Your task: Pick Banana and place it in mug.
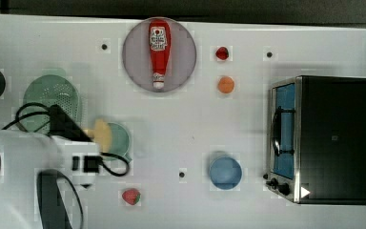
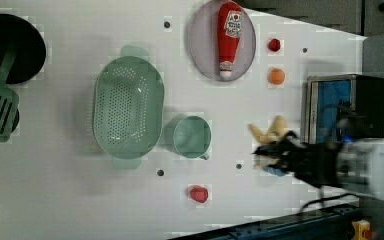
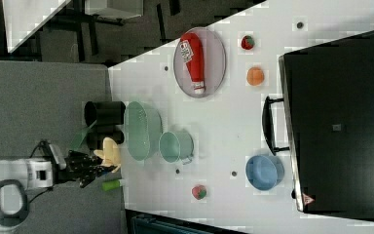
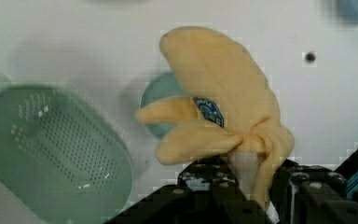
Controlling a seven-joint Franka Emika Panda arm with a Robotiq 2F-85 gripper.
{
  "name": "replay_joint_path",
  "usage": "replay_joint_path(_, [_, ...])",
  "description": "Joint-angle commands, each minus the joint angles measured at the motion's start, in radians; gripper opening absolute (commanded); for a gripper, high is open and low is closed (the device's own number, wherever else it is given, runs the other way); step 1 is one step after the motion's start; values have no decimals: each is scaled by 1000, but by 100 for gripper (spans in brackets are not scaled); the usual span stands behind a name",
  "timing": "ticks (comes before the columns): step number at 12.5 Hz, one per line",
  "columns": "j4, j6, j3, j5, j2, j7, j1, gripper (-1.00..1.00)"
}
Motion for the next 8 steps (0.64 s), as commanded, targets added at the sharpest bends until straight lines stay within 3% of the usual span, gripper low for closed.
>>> replay_joint_path(1, [-60, 157, 20, 13, 88, 211, -13, -53])
replay_joint_path(5, [-188, 393, 32, -99, 172, 229, -13, -53])
replay_joint_path(8, [-252, 516, 38, -100, 222, 334, -12, -53])
